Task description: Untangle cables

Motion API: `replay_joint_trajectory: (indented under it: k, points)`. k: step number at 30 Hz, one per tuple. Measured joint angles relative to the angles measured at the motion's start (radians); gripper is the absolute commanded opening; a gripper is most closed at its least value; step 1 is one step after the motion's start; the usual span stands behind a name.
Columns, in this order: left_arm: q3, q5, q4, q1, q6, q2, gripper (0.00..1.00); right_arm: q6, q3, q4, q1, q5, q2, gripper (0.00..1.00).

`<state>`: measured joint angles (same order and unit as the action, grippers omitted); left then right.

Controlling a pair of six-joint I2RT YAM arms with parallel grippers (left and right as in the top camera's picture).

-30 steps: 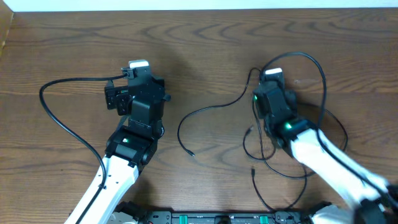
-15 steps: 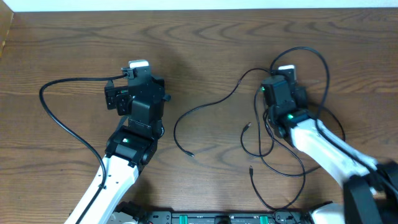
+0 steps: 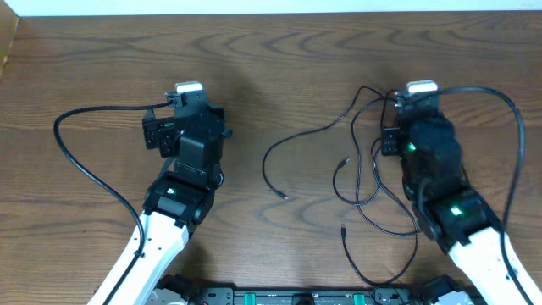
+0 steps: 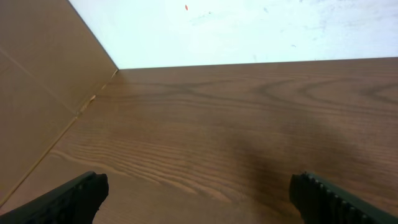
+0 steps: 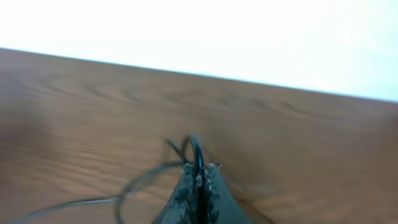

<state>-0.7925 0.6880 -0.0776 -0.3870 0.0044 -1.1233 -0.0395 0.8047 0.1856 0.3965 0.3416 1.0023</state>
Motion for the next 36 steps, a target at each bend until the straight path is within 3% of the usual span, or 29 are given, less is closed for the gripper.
replay_joint_trajectory:
  k: [8,9,13,14,21,36]
  points:
    - [0.0,0.0,0.0,0.0,0.0,0.0,0.98,0.005,0.0,-0.048,0.0,-0.235,-0.071,0.02]
    - [0.0,0.0,0.0,0.0,0.0,0.0,0.98,0.008,0.0,-0.052,0.0,-0.241,-0.07,0.13]
    - [0.0,0.0,0.0,0.0,0.0,0.0,0.98,0.022,0.0,-0.058,0.0,-0.271,-0.055,0.91]
    - [0.0,0.0,0.0,0.0,0.0,0.0,0.98,0.023,0.0,-0.055,0.0,-0.286,-0.047,0.99]
    - [0.0,0.0,0.0,0.0,0.0,0.0,0.98,0.034,0.0,-0.01,0.0,-0.325,0.039,0.99]
    - [0.0,0.0,0.0,0.0,0.0,0.0,0.98,0.037,0.0,0.072,-0.01,-0.206,0.254,0.99]
